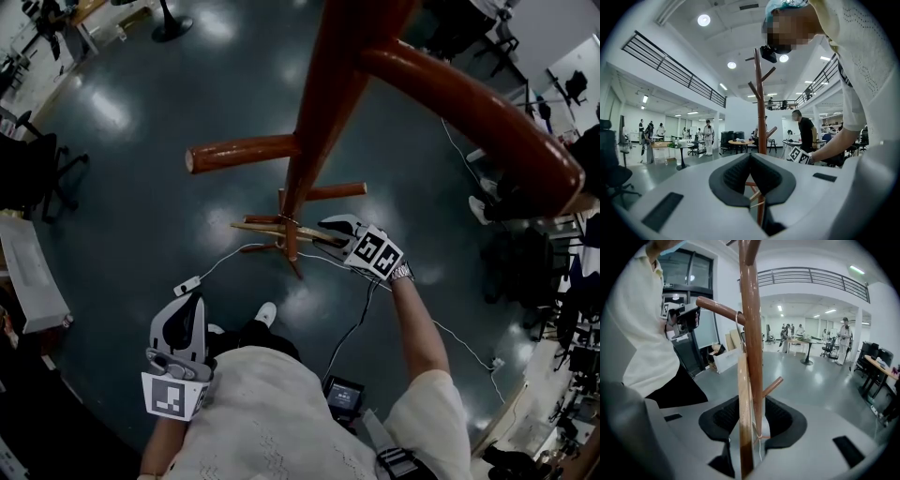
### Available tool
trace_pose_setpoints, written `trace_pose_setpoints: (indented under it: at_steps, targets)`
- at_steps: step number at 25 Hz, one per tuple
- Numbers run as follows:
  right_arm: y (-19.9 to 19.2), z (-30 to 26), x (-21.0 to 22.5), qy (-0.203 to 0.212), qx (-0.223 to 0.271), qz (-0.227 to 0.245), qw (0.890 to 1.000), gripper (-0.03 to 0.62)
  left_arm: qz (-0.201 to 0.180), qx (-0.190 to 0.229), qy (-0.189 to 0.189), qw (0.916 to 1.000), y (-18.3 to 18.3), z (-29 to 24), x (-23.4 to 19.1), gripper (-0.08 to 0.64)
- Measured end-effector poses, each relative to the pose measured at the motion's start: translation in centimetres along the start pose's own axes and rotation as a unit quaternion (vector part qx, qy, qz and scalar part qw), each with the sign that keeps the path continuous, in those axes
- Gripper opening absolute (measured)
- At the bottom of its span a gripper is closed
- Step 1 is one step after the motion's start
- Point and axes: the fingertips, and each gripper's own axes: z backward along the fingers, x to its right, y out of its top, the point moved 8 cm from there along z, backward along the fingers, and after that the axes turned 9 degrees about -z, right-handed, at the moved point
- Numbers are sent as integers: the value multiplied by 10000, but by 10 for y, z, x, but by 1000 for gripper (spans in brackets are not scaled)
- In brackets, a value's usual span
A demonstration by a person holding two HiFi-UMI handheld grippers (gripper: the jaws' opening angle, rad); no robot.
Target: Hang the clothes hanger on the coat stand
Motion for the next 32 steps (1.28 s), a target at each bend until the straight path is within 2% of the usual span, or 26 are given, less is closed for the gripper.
trace_pose_setpoints:
  at_steps: [7, 11, 17, 24, 27, 32]
  targets:
    - [-7, 22, 1, -45, 131, -393, 9991, 189, 74, 32, -153, 9999, 1, 1, 5, 12]
    - [-7, 43, 8, -495, 59, -401, 9980, 213, 59, 88, -264, 9996, 3, 2, 10, 12]
    - [0, 64, -2, -1056, 548, -474, 9918, 213, 82, 132, -423, 9990, 1, 7, 11, 12]
    - [9, 70, -53, -1492, 1270, -721, 9780, 212, 102, 242, -677, 9974, -1, 18, 9, 12]
    - [17, 74, -83, -1589, 1735, -984, 9669, 212, 124, 330, -758, 9965, 0, 25, 6, 12]
    - [51, 77, -141, -1863, 2801, -1586, 9283, 209, 210, 422, -867, 9951, -5, 44, -19, 12]
